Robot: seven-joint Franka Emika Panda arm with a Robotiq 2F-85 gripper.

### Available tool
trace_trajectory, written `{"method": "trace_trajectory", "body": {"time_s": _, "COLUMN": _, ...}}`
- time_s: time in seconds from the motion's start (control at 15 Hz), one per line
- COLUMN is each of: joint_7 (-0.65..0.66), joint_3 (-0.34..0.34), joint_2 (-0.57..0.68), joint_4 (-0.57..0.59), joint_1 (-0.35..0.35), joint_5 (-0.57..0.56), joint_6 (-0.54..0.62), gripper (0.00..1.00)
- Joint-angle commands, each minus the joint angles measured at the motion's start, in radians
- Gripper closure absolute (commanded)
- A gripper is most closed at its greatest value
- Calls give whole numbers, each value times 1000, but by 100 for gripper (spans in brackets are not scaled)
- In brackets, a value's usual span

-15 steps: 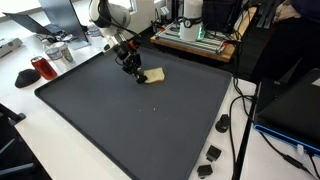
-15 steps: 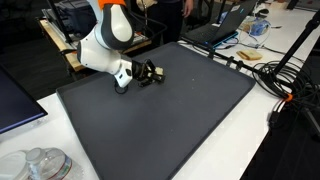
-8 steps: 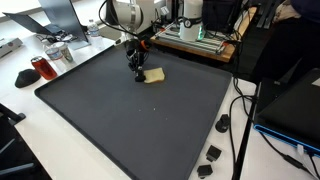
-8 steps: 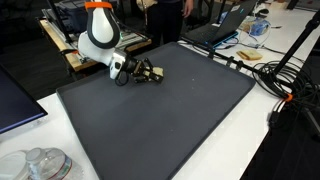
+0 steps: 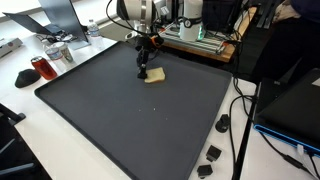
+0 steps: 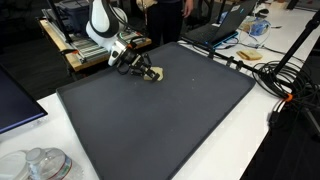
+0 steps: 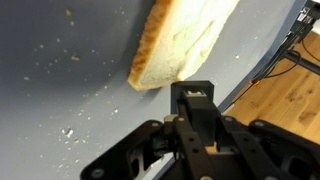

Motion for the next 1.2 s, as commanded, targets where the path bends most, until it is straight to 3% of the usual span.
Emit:
{"method": "trace_trajectory", "body": {"time_s": 0.0, "joint_7": -110, "joint_3": -30, "joint_2": -149, "joint_4": -121, "joint_1": 69, "joint_5": 270, "joint_6": 65, "gripper": 95}}
{"method": "trace_trajectory", "body": {"time_s": 0.2, "joint_7": -205, "joint_3": -23, "joint_2": -223, "joint_4": -135, "joint_1": 125, "joint_5": 490, "joint_6": 201, "gripper": 95}}
{"method": "trace_trajectory", "body": {"time_s": 0.27, "joint_7": -150, "joint_3": -53, "joint_2": -265, "joint_4": -119, "joint_1": 90, "joint_5": 385, "joint_6": 289, "gripper": 95}}
{"method": "trace_trajectory", "body": {"time_s": 0.6, "joint_7": -151, "joint_3": 5, "joint_2": -385, "joint_4": -75, "joint_1": 107, "joint_5": 390, "joint_6": 661, "gripper": 95}}
{"method": "trace_trajectory", "body": {"time_s": 0.8, "joint_7": -141, "joint_3": 75, "joint_2": -387, "joint_4": -41, "joint_1": 171, "joint_5": 395, "joint_6": 853, "gripper": 95}}
{"method": "trace_trajectory", "body": {"time_s": 0.93, "joint_7": -101, "joint_3": 127, "joint_2": -351, "joint_4": -22, "joint_1": 230, "joint_5": 392, "joint_6": 928, "gripper": 95}}
{"method": "trace_trajectory", "body": {"time_s": 1.13, "joint_7": 4, "joint_3": 187, "joint_2": -290, "joint_4": -33, "joint_1": 316, "joint_5": 361, "joint_6": 923, "gripper": 95}}
